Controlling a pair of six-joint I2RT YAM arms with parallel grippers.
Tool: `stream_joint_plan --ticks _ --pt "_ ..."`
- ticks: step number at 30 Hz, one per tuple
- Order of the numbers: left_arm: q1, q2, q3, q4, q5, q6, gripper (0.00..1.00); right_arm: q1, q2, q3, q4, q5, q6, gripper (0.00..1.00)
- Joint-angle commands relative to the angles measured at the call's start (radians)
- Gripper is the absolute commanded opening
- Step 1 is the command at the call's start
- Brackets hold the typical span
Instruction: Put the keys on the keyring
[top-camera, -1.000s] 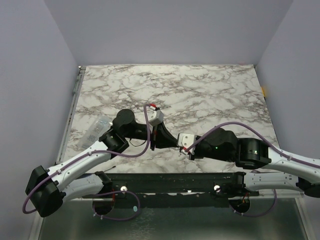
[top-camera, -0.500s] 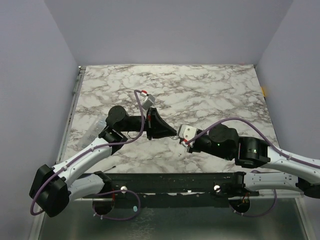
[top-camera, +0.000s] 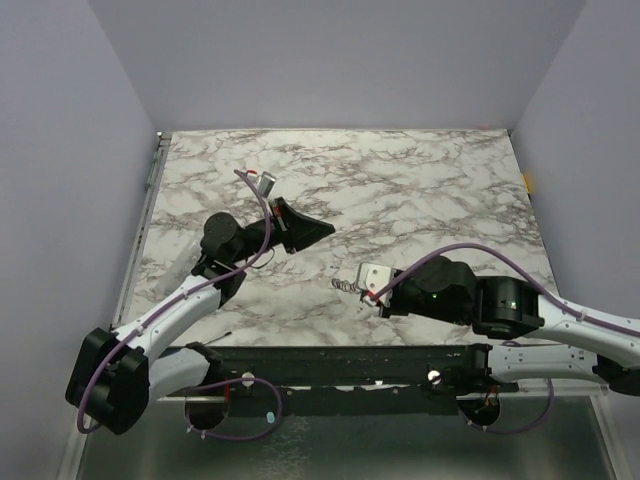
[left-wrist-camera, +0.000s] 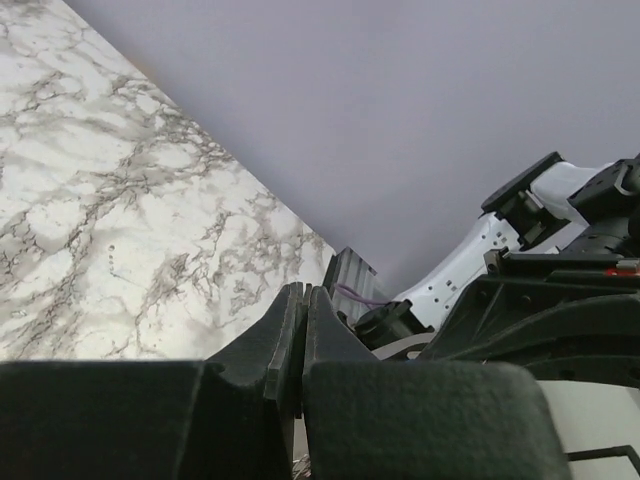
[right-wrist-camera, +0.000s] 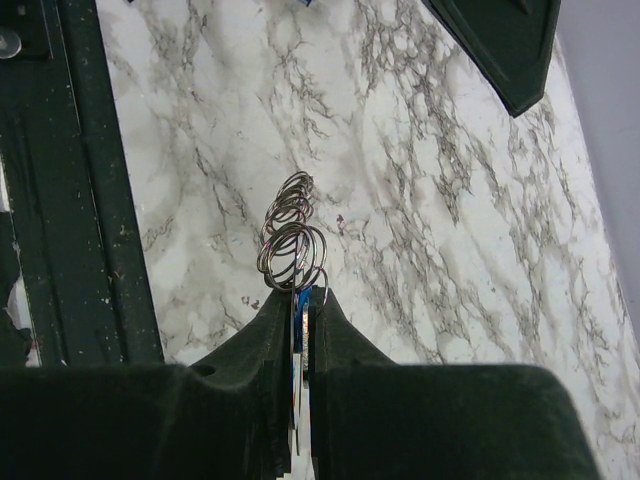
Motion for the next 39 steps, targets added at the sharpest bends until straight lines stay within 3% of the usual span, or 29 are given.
stream_joint_plan --ticks 1,4,6,14,19,23,39 --pt "0.004 -0.069 0.002 0.04 0.003 0.054 0.13 0.006 0.003 0.017 -0.009 -0.015 -0.008 0.01" --pt "0.004 -0.12 0.025 0.005 0.096 0.131 0.41 0.005 0.006 0.031 -0.012 -0.024 -0.023 0.01" --pt "0.004 -0.14 0.032 0.0 0.187 0.166 0.53 0.006 0.009 0.048 -0.021 -0.045 -0.027 0.01" --pt "-0.122 -0.175 0.017 -0.002 0.319 0.26 0.62 0.007 0.052 0.127 -0.118 -0.2 -0.006 0.01" --pt "-0.177 -0.142 0.018 -0.003 0.32 0.261 0.62 0.005 0.09 0.128 -0.128 -0.207 0.004 0.01" --pt "-0.2 -0.121 0.023 -0.003 0.346 0.248 0.55 0.005 0.096 0.117 -0.109 -0.207 0.003 0.01" --pt "-0.241 -0.065 0.016 -0.028 0.38 0.227 0.44 0.005 0.096 0.12 -0.102 -0.171 -0.006 0.01"
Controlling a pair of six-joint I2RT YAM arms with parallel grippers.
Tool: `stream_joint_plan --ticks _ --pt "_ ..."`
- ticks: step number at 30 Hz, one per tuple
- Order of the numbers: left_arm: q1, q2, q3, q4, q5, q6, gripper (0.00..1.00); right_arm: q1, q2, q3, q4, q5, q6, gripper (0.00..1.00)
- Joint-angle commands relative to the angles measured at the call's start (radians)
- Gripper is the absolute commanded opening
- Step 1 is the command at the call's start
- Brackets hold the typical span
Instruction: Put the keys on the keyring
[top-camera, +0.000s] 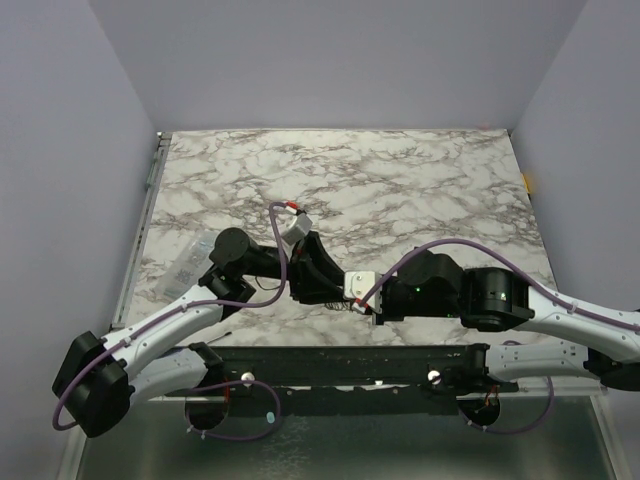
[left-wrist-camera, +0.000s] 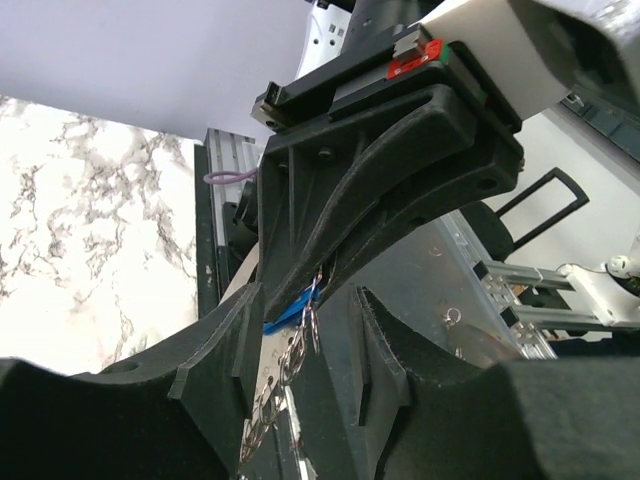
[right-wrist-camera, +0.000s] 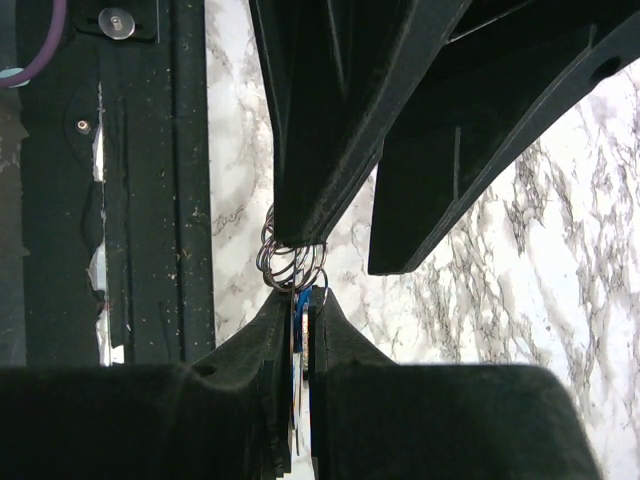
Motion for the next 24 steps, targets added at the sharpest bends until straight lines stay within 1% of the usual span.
stream_joint_plan --ticks 1,6,11,14,15,16,18,19,20,24 --pt "-0.014 0.02 0.009 -0.003 0.033 -0.005 0.44 0.005 -0.007 0.009 0.011 0.01 0.001 0.01" --pt "-0.018 0.031 0.012 -0.015 0.03 -0.001 0.42 0.006 -0.008 0.008 0.011 0.02 -0.001 0.01" --pt "-0.022 0.034 0.015 -0.026 0.031 0.007 0.34 0.005 -0.01 0.003 0.011 0.031 0.0 0.01" --pt "-0.023 0.037 0.017 -0.035 0.031 0.014 0.32 0.006 -0.01 0.0 0.009 0.037 -0.001 0.01" --pt "-0.023 0.038 0.017 -0.039 0.03 0.017 0.3 0.006 -0.011 0.001 0.008 0.038 -0.002 0.01" --pt "-0.024 0.04 0.018 -0.043 0.031 0.02 0.25 0.005 -0.012 0.003 0.008 0.039 -0.001 0.01" --pt "-0.024 0.043 0.02 -0.052 0.029 0.028 0.11 0.005 -0.013 0.005 0.009 0.041 -0.001 0.01" --pt "-0.024 0.043 0.021 -0.056 0.027 0.031 0.02 0.005 -0.014 0.006 0.009 0.041 -0.001 0.01" --pt "-0.025 0.042 0.022 -0.062 0.027 0.034 0.0 0.006 -0.016 0.007 0.01 0.041 -0.001 0.01" --pt "-0.027 0.026 0.036 -0.102 0.021 0.066 0.0 0.005 -0.017 0.005 0.015 0.045 -0.005 0.01"
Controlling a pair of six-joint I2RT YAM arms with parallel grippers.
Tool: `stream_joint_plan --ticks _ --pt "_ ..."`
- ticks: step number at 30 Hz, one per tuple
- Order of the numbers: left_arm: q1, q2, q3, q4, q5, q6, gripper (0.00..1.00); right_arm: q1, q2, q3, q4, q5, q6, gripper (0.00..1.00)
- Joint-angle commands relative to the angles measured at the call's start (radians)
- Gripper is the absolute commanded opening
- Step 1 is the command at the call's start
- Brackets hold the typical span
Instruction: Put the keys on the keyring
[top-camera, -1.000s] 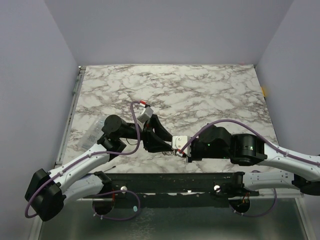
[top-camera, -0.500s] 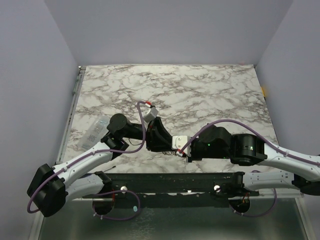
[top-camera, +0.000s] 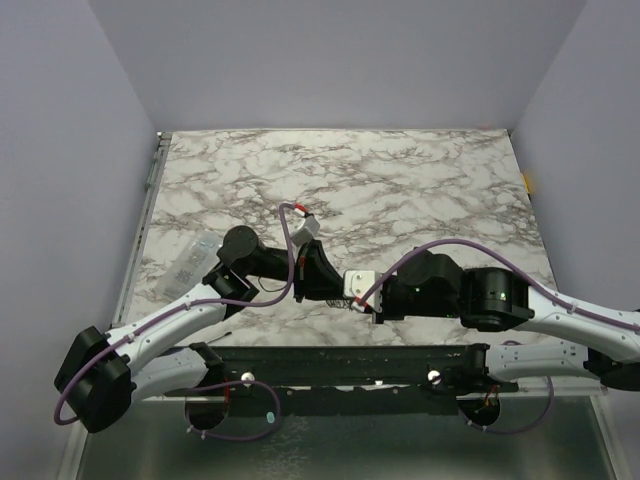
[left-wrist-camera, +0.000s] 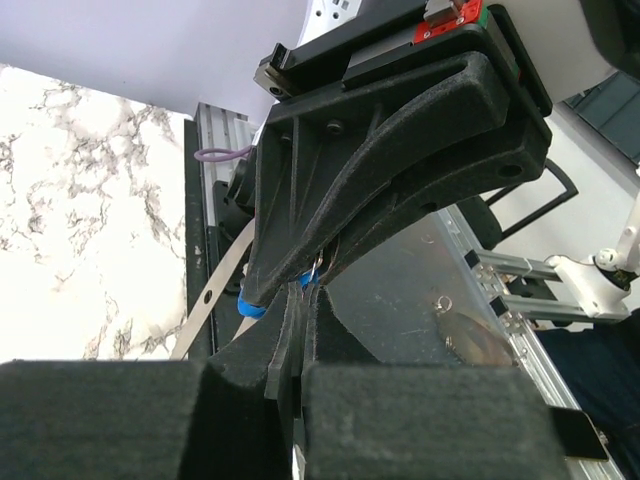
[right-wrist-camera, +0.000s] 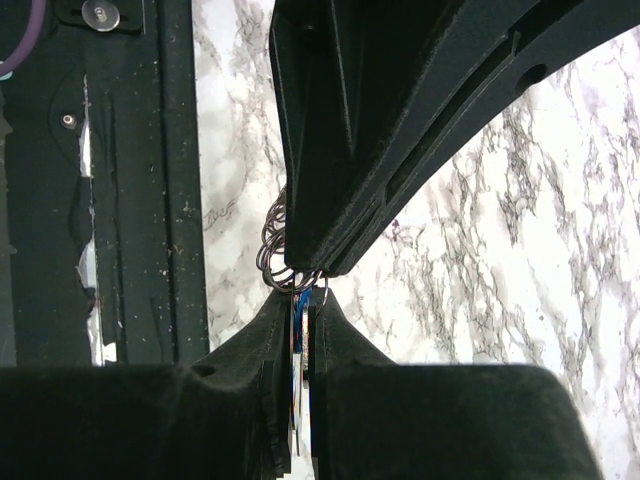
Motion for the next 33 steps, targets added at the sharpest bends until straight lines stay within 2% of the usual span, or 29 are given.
stream_joint_plan --ticks 1,4,7,14,21,25,33 --pt "-0.004 -0.018 0.052 -0.113 -0.006 0.092 0.0 0.005 -0.019 0.003 0.022 0.027 -0.006 0.01" --pt "0.002 -0.031 0.097 -0.308 -0.101 0.22 0.0 0.006 -0.03 -0.005 0.031 0.044 -0.006 0.01" --pt "0.032 -0.029 0.105 -0.324 -0.144 0.21 0.0 0.006 -0.055 -0.022 0.051 0.077 -0.005 0.01" --pt "0.058 -0.053 0.073 -0.207 -0.325 0.022 0.0 0.006 -0.14 -0.099 0.182 0.168 0.002 0.01" --pt "0.096 -0.074 0.067 -0.189 -0.386 -0.029 0.0 0.006 -0.176 -0.138 0.244 0.187 -0.005 0.01" --pt "0.103 -0.099 0.045 -0.122 -0.45 -0.111 0.0 0.006 -0.181 -0.164 0.279 0.19 0.0 0.01" --pt "0.103 -0.173 -0.043 -0.048 -0.706 -0.261 0.0 0.006 -0.194 -0.248 0.422 0.244 0.006 0.01"
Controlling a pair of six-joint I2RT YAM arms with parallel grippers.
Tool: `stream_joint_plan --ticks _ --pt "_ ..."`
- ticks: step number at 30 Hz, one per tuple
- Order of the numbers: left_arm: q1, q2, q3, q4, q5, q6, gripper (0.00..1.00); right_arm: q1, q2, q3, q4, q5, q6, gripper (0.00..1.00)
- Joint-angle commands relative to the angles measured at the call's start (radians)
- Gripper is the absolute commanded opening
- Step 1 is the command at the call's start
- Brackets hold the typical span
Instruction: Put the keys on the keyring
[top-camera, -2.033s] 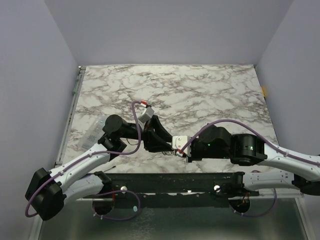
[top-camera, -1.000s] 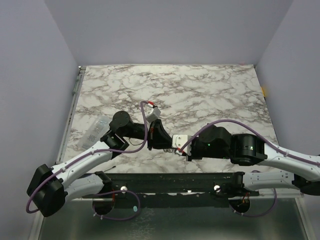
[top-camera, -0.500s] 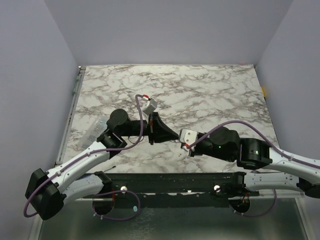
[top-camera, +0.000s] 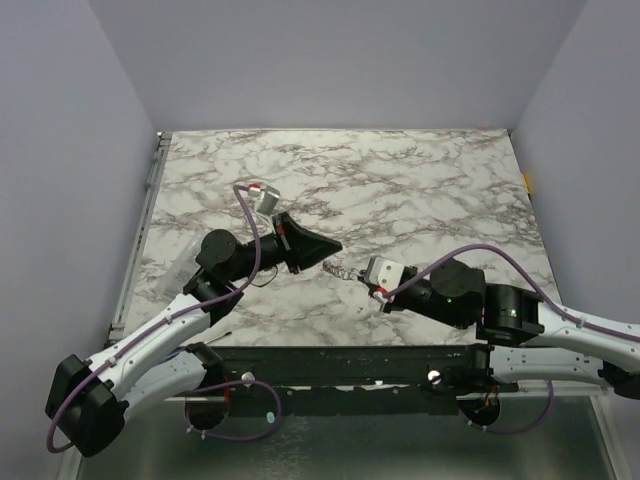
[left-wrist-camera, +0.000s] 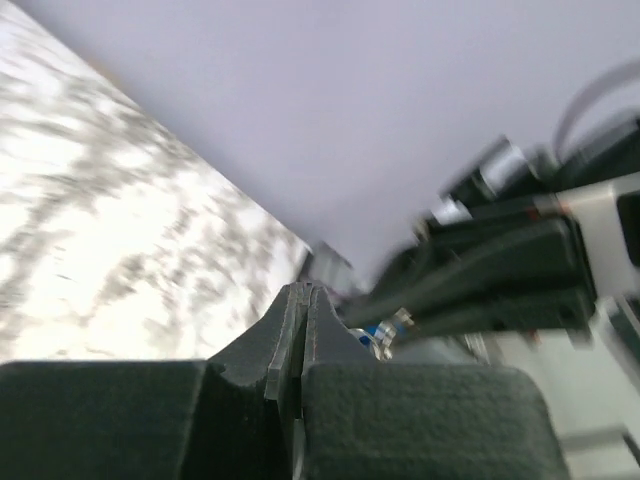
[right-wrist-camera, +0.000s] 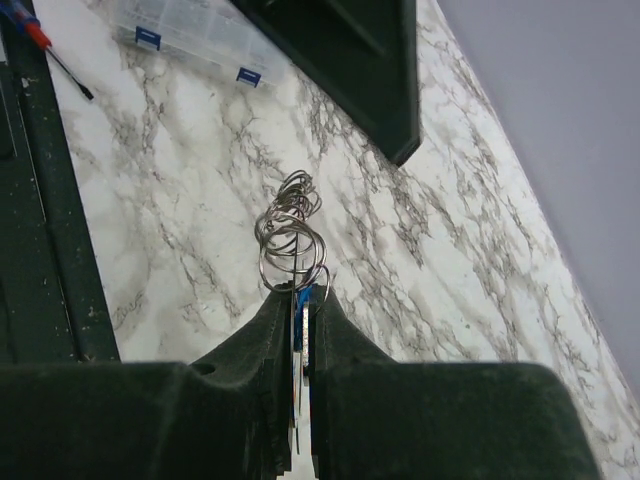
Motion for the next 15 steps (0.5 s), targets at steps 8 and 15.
stream_joint_plan --ticks 8,15 --pt "0.05 -0.03 0.017 0.047 -0.234 0.021 0.0 0.008 -0.01 -0.031 0.033 0.016 -0.013 0.01" --pt "0.051 -0.033 0.215 -0.345 0.03 0.439 0.53 0.008 -0.002 0.072 -0.179 -0.086 -0.014 0.01"
